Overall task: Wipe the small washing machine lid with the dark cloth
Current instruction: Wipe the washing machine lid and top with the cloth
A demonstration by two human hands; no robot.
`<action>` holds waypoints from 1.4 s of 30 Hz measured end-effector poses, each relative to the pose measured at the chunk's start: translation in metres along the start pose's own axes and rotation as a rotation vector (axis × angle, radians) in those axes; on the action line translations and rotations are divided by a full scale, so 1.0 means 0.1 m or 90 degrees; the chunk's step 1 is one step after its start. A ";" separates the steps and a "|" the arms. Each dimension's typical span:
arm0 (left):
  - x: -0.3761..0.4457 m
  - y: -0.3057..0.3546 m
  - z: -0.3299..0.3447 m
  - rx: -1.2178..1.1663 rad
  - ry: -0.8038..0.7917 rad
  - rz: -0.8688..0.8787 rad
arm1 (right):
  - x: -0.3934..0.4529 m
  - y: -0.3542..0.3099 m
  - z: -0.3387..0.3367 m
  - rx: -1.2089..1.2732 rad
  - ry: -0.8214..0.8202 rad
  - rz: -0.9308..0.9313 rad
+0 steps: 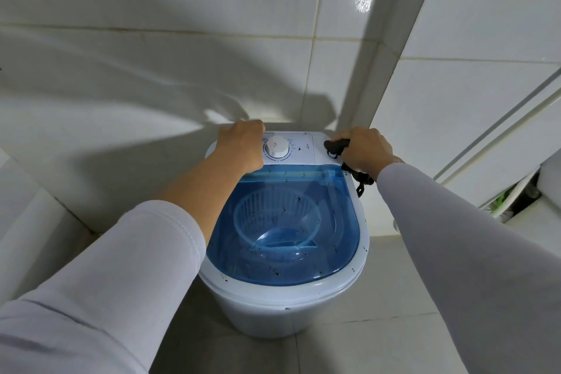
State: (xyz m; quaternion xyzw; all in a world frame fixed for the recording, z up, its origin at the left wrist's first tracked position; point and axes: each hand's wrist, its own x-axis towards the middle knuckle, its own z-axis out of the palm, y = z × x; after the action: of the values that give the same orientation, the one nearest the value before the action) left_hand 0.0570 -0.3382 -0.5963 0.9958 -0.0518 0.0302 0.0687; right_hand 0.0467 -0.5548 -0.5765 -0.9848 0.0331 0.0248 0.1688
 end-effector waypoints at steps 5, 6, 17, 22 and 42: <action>-0.05 0.01 -0.01 -0.028 0.003 0.000 | -0.15 0.13 0.01 0.023 -0.021 0.014; -0.06 0.01 -0.01 -0.041 0.002 -0.002 | -0.19 0.15 0.01 0.027 -0.026 0.015; -0.48 -0.03 -0.02 -0.128 0.004 0.009 | -0.54 0.15 -0.01 -0.011 -0.042 0.017; -0.69 -0.06 -0.15 -0.095 -0.092 0.014 | -0.74 0.16 -0.01 0.003 -0.050 0.016; -1.08 0.07 -0.10 -0.020 -0.103 -0.031 | -1.41 0.23 0.04 0.033 -0.063 0.071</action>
State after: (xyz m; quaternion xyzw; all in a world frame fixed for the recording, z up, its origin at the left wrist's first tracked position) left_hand -0.0518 -0.3333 -0.5930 0.9948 -0.0335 -0.0531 0.0806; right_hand -0.0961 -0.5673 -0.5794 -0.9743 0.0806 0.0818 0.1938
